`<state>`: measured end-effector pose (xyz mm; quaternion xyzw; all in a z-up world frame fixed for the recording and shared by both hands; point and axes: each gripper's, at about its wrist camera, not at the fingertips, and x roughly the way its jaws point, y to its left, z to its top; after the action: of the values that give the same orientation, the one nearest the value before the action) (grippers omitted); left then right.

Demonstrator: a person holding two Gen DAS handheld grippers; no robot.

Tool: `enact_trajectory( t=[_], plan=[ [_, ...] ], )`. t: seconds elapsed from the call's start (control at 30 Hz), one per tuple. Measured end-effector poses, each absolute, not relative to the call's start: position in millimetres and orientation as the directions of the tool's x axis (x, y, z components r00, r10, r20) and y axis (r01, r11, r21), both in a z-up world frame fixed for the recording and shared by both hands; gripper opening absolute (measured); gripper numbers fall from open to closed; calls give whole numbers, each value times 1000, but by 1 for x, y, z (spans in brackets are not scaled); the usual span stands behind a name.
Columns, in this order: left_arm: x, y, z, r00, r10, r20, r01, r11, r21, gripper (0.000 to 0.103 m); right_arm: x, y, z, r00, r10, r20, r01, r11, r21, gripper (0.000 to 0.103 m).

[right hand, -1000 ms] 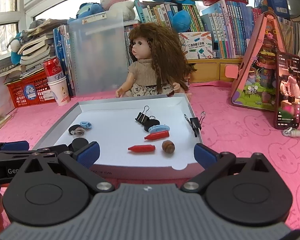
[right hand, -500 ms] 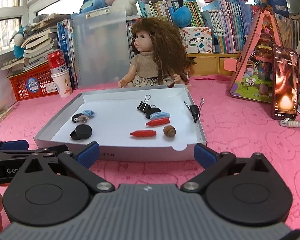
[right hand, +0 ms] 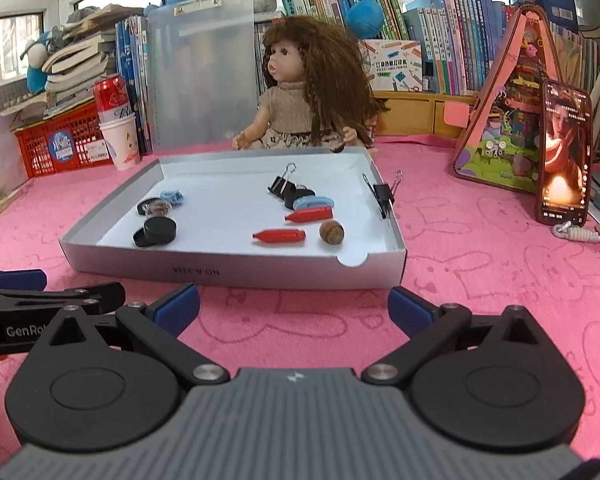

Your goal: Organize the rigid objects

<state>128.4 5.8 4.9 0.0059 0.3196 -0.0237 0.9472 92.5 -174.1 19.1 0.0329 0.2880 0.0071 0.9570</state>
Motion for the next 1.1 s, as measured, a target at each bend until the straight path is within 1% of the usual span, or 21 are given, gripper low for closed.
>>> enact_trajectory(
  t=[0.33, 0.7, 0.9, 1.1],
  plan=[
    [134, 8, -6, 780, -31, -625, 39, 999, -1, 89, 95, -178, 8, 815, -26, -580, 43, 999, 16, 103],
    [135, 11, -11, 790, -35, -613, 38, 999, -8, 97, 104, -177, 0, 777, -45, -628, 56, 998, -2, 103],
    [138, 10, -12, 784, -45, -619, 49, 999, -10, 102, 108, -175, -1, 771, -54, -635, 52, 998, -22, 103],
    [138, 10, -13, 783, -46, -621, 50, 999, -11, 103, 108, -175, -2, 770, -49, -637, 52, 999, -14, 103]
  ],
)
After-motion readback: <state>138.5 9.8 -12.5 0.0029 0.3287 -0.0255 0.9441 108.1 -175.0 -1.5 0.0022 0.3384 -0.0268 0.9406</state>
